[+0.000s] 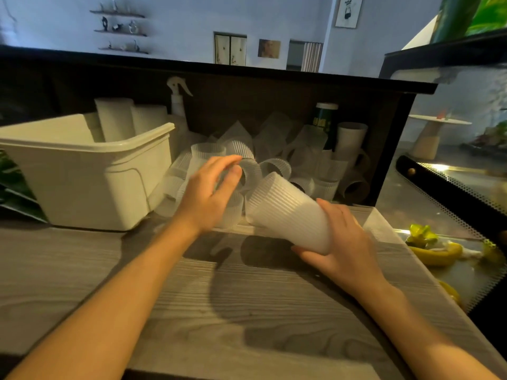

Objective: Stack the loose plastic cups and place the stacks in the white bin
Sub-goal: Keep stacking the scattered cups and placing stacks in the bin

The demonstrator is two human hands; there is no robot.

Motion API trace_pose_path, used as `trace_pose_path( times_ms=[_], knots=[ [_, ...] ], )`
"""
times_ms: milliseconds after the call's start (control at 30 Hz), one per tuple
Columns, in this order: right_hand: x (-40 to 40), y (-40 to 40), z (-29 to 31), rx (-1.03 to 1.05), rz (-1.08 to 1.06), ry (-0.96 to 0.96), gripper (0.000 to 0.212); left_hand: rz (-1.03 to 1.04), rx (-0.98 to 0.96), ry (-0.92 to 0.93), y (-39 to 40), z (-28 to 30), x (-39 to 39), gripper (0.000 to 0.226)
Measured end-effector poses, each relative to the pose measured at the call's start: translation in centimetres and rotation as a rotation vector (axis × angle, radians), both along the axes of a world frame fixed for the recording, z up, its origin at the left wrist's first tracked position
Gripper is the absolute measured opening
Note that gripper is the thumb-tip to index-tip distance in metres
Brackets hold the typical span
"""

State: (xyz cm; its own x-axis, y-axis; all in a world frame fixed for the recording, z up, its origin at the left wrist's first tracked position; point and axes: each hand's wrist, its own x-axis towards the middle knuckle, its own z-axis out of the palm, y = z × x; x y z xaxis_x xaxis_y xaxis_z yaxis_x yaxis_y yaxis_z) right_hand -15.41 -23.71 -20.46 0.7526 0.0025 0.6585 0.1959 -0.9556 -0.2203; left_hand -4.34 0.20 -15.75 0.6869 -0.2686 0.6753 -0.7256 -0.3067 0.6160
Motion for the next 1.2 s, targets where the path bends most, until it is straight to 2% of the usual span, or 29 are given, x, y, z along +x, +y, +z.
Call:
trace_pose_path(
  times_ms=[67,167,233,467,667,867,967,1033,1200],
  knots=[
    [0.0,-0.1,0.0,0.028,0.009,0.012,0.092,0.17,0.047,-0.097,1.9,0.2,1.4,0.035],
    [0.0,0.0,-0.1,0.062,0.01,0.027,0.093,0.331,0.211,-0.048,4.0,-0.4,3.2,0.035],
    [0.0,0.1,-0.1,0.065,0.001,0.025,0.093,0.411,0.289,0.01,4.5,-1.0,3.9,0.045],
    [0.3,0.6,-0.3,0.01,-0.015,0.007,0.091,0.552,0.217,0.217,3.0,-1.5,6.0,0.086],
    [0.9,0.8,-0.2,0.001,-0.021,0.009,0.091,0.661,0.303,0.222,1.1,-1.0,8.3,0.102],
    [1.1,0.6,-0.2,0.09,-0.016,0.008,0.09,0.696,0.36,0.253,0.1,0.9,10.5,0.1],
    [1.3,0.4,0.0,0.139,-0.015,0.023,0.09,0.69,0.353,0.223,-0.3,1.2,10.8,0.086],
    [1.3,0.3,0.0,0.155,-0.01,0.022,0.089,0.678,0.29,0.199,-0.4,1.0,10.6,0.078],
    [1.2,0.3,0.0,0.149,-0.016,0.017,0.089,0.602,0.084,0.14,0.2,1.2,10.0,0.077]
  ],
)
